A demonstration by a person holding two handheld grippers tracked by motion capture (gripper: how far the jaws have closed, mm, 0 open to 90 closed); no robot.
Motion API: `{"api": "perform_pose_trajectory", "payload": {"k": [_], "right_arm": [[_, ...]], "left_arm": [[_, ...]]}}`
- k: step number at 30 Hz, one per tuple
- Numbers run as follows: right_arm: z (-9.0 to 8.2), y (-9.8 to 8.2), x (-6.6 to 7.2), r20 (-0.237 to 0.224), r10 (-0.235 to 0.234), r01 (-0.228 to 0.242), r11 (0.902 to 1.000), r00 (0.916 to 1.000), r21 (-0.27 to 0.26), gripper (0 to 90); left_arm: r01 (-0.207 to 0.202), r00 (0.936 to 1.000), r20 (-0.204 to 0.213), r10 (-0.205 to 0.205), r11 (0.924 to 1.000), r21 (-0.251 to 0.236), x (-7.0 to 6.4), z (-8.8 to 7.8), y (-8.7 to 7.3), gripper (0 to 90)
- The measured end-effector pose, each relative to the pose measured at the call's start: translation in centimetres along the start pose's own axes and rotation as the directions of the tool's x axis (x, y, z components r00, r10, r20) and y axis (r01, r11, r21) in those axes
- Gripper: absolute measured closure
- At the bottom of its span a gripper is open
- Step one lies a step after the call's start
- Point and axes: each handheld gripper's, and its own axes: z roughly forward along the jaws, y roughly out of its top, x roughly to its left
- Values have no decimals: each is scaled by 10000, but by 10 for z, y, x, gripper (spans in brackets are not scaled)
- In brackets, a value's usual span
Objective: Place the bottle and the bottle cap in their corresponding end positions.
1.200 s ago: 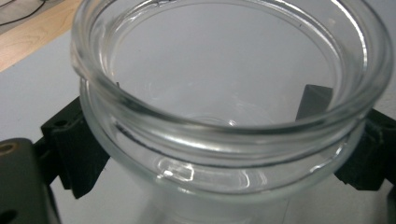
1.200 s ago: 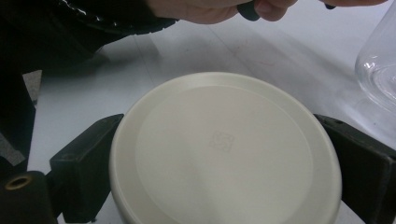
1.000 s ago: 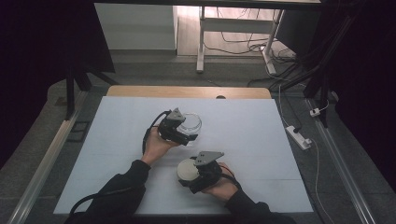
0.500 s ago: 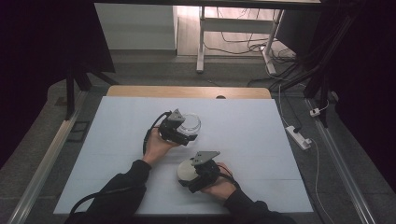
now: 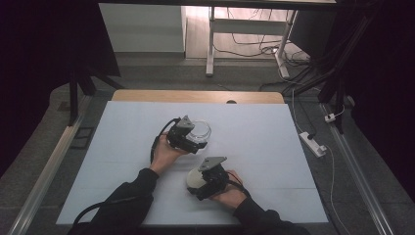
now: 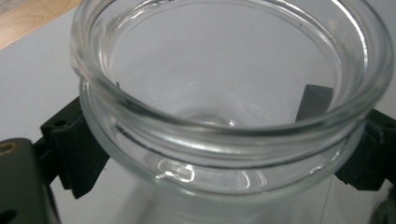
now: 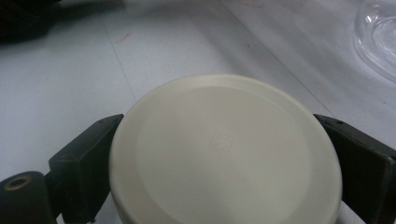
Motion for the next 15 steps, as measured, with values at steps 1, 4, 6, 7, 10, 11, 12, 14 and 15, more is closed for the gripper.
{"api": "perform_pose_trajectory", "payload": {"k": [1,4,6,7,10,11,12,14,15], "right_arm": [[0,0,0,9,-4,4,10000,10000,13,63],[0,0,1,45,-16,15,10000,10000,42,62],[0,0,1,68,-67,67,10000,10000,60,62],[1,0,1,73,-74,73,9999,9999,69,61],[1,0,1,65,-80,80,9999,9999,65,56],[0,0,1,48,-87,87,10000,10000,41,51],[0,0,0,44,-42,42,10000,10000,36,44],[0,0,0,4,-3,3,10000,10000,28,33],[0,0,0,10,-28,28,10000,10000,-2,31]], "left_arm": [[5,10000,7,-5,10000,1,0,0,0,73],[-2,10000,15,2,10000,17,0,0,0,72],[13,10000,38,-13,10000,33,1,-1,-1,71],[19,10000,48,-19,10000,33,1,-1,-1,71],[27,10000,33,-27,10000,23,1,0,-1,70],[33,10000,38,-33,10000,23,1,0,-1,68],[28,10000,20,-28,10000,36,1,0,-1,67],[42,10000,-43,-41,9999,110,0,1,0,65],[33,10000,-68,-32,9999,160,0,1,0,62]]}}
